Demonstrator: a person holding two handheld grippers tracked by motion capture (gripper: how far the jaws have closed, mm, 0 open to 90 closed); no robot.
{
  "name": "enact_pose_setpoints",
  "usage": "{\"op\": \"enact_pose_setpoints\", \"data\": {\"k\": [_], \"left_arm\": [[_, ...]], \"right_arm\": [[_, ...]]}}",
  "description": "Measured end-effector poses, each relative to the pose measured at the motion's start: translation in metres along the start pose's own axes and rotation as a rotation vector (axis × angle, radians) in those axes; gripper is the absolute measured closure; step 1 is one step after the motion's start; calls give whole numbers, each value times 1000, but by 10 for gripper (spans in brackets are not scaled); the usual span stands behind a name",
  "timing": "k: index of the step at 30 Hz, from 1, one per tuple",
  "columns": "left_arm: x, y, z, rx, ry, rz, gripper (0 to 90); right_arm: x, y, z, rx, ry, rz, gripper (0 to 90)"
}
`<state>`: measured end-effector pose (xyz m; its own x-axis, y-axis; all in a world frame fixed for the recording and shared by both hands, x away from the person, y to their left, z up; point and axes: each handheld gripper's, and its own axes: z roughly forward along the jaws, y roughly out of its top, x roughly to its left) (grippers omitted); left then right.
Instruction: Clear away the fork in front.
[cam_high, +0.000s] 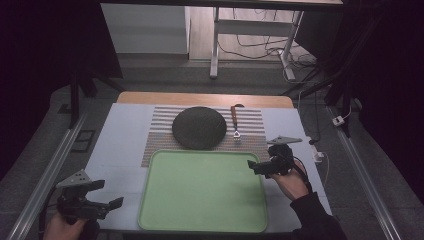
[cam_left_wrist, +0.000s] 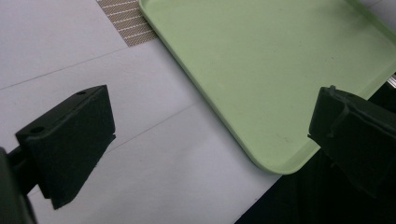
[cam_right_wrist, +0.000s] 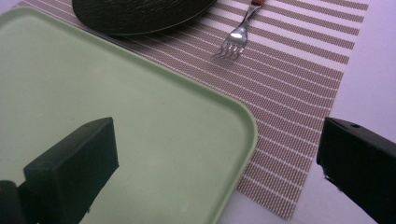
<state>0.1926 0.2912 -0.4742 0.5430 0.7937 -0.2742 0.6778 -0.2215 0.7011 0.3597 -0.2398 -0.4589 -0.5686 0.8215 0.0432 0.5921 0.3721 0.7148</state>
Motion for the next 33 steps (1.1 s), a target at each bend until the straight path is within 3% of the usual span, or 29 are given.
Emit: {"op": "enact_pose_setpoints", "data": {"k": [7,26,31,32,33], "left_arm": [[1,0,0,-1,-2,-4,2],[1,0,0,0,-5,-5,1],[1,0,0,1,-6,-6,1],[1,0,0,1,-6,-6,1],[2,0,0,1,-6,-6,1]], "right_arm": [[-3,11,16,31,-23,-29,0],[-2,33,60,98,-141,-197,0],[-2,38,73,118,-189,-266,0],[-2,40,78,126,-213,-300,0],[-2,40,78,126,-213,-300,0]]}}
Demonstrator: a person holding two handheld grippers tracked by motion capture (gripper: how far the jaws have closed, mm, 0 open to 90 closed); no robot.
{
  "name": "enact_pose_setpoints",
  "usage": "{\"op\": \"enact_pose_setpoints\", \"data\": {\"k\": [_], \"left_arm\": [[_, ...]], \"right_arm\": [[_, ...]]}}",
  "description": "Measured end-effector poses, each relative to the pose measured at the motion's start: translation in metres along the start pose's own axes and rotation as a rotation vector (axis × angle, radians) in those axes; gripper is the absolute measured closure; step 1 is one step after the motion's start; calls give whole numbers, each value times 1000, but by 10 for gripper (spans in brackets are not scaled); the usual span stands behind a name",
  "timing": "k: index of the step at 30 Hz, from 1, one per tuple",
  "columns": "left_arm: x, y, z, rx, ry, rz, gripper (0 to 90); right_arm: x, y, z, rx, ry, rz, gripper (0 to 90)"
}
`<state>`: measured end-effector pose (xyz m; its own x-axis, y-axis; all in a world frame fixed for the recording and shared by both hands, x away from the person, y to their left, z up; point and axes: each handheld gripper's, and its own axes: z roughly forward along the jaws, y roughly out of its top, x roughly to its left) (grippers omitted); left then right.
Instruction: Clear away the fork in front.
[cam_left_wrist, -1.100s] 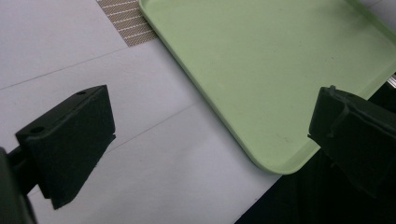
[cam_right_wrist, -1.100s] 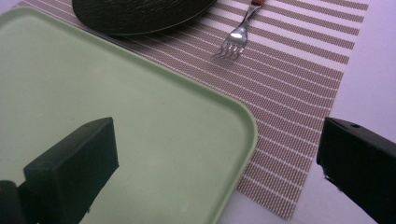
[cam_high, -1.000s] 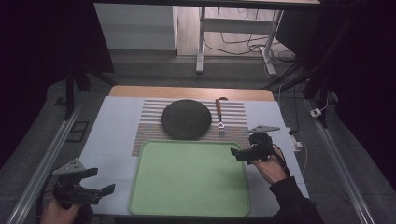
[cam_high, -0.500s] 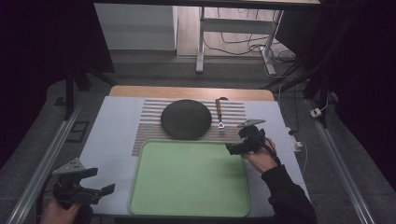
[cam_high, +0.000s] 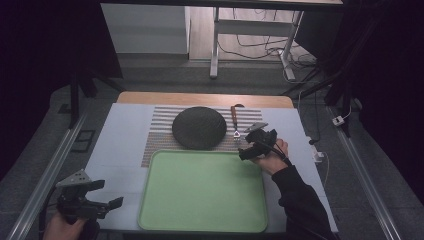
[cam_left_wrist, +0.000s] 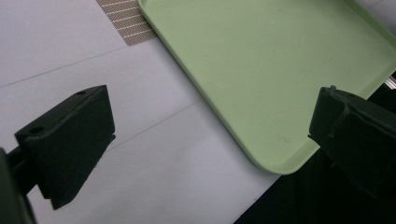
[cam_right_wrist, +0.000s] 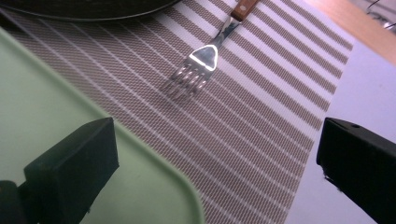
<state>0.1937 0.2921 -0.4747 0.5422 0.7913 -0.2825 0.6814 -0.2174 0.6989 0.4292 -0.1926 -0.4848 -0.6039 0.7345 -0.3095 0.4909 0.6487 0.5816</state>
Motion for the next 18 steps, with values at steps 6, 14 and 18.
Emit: {"op": "enact_pose_setpoints", "data": {"k": [6,14,18], "left_arm": [[0,0,0,0,-1,-1,1],[0,0,0,-1,-2,-4,1],[0,0,0,0,0,-1,1]], "right_arm": [[3,8,12,16,-47,-71,28],[10,15,25,29,-91,-192,119],[16,18,28,45,-105,-279,193]]}}
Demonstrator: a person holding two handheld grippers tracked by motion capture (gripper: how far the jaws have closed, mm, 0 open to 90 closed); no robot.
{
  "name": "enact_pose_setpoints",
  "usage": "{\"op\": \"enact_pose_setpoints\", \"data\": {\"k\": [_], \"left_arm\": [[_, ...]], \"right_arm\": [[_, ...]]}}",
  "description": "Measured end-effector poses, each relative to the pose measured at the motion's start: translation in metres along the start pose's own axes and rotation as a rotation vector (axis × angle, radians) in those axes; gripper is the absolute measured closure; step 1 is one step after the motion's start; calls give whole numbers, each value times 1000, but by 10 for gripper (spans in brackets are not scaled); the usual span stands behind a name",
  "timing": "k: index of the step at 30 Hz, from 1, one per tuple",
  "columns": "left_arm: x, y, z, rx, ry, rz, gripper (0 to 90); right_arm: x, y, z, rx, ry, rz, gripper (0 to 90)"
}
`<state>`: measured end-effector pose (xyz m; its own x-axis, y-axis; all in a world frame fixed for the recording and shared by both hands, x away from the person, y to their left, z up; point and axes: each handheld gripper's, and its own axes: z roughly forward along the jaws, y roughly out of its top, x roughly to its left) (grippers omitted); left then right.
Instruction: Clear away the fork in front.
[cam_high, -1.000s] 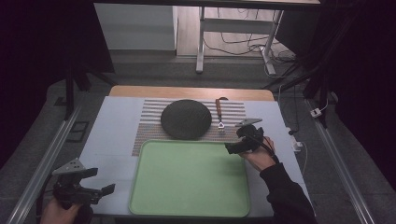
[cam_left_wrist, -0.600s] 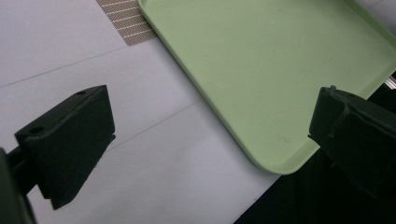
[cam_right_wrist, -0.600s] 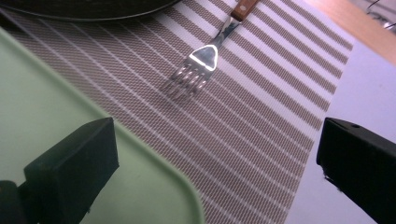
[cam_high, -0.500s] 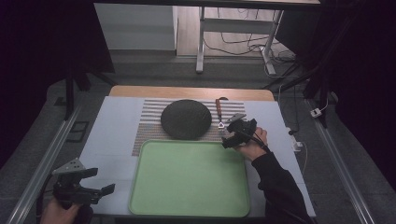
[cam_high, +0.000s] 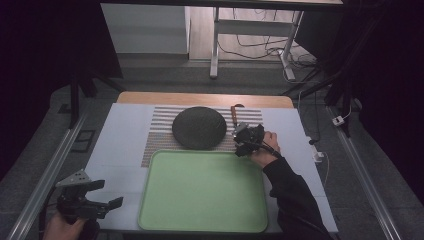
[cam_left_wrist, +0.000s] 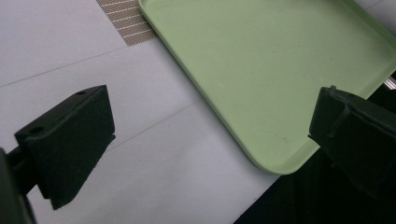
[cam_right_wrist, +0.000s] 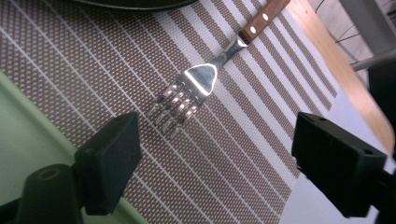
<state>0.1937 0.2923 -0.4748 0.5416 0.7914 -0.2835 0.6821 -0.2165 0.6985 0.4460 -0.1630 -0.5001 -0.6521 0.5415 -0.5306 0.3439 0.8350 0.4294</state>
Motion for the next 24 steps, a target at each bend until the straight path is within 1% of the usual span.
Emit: {"op": "enact_pose_setpoints", "data": {"k": [1,2,3,6,8,9,10,11,12,13,15,16,17,19,20,21,24], "left_arm": [[0,0,0,0,0,0,1],[0,0,0,0,-1,0,1],[0,0,0,0,-2,-1,1],[0,0,0,0,-2,-4,1],[0,0,0,0,-2,-4,1],[0,0,0,0,-2,-4,1],[0,0,0,0,-2,-4,1],[0,0,0,1,-2,-4,1],[0,0,0,1,-2,-4,1],[0,0,0,1,-1,-3,1],[0,0,0,2,-2,-1,1],[0,0,0,2,-2,-1,1],[0,0,0,2,-2,-1,1],[0,0,0,2,-2,-3,1],[0,0,0,2,-3,-3,1],[0,0,0,2,-3,0,1],[0,0,0,2,-1,2,2]], "right_arm": [[2,1,1,2,-5,-18,209],[5,3,2,7,-19,-69,248],[5,3,2,7,-19,-69,248],[9,5,4,18,-40,-136,299],[13,6,6,24,-46,-167,332],[14,7,6,36,-57,-188,350],[16,7,7,43,-58,-198,375],[17,8,9,38,-71,-235,396],[18,8,9,39,-75,-257,415],[19,9,9,46,-77,-271,431],[21,10,11,40,-85,-300,472],[22,10,12,37,-77,-314,494],[23,10,12,40,-96,-338,517],[26,11,13,42,-100,-378,575],[29,11,14,40,-102,-380,614],[29,10,15,42,-107,-419,648],[35,10,19,44,-113,-464,742]]}}
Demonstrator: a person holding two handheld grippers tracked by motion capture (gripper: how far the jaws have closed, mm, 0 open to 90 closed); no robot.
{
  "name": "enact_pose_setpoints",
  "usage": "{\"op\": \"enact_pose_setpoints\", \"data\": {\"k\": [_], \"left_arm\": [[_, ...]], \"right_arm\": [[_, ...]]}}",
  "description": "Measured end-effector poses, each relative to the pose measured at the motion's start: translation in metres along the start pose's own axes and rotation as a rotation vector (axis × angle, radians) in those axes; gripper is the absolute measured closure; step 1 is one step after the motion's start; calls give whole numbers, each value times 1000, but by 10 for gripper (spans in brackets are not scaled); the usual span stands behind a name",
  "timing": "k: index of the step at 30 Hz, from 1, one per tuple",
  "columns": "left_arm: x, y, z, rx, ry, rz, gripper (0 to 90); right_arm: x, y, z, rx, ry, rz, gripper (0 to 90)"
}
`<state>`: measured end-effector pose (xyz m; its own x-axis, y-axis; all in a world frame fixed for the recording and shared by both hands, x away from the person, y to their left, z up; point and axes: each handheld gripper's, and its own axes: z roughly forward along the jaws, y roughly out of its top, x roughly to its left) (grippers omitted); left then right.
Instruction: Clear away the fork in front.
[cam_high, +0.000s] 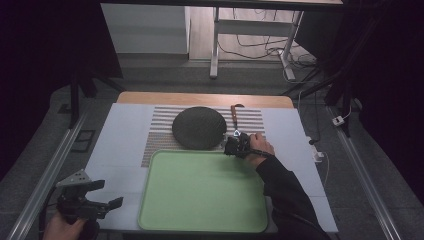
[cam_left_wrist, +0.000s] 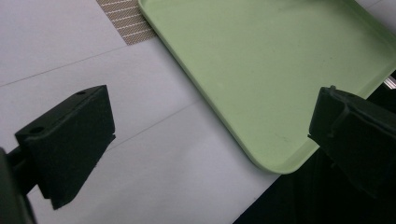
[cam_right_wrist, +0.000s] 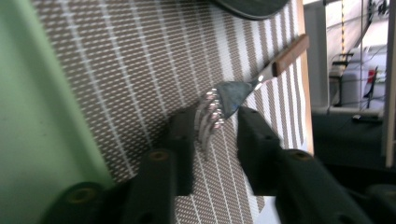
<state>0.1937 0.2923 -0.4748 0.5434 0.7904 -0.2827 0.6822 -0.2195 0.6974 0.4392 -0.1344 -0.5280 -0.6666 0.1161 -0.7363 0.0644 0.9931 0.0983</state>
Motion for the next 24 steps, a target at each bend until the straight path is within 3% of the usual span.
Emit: {"op": "enact_pose_setpoints", "data": {"k": [3,5,6,7,9,10,12,13,14,16,17,24], "left_arm": [[0,0,0,0,0,0,2],[0,0,0,0,0,1,1],[0,0,0,0,0,0,2],[0,0,0,0,0,0,2],[0,0,0,0,0,0,2],[0,0,0,0,-1,0,2],[0,0,0,-1,-1,-1,1],[0,0,0,-2,-2,-3,1],[0,0,0,-2,-3,-4,1],[0,0,0,-4,-6,-4,1],[0,0,0,-4,-7,-4,2],[0,0,-1,-5,-8,4,1]], "right_arm": [[3,1,2,3,1,-37,832],[5,1,2,1,-29,-50,877],[6,2,-1,16,-57,-55,883],[4,1,-1,0,-41,-58,890],[2,1,-3,-5,-56,-55,895],[3,1,-4,-6,-85,-52,896],[0,0,-7,-16,-52,-34,898],[0,0,-9,-8,-78,-26,898],[-3,-1,-10,-17,-58,-25,899],[-4,-3,-15,-24,-47,20,899],[-7,-4,-17,-35,-63,17,899],[-19,-12,-33,-81,-31,148,900]]}}
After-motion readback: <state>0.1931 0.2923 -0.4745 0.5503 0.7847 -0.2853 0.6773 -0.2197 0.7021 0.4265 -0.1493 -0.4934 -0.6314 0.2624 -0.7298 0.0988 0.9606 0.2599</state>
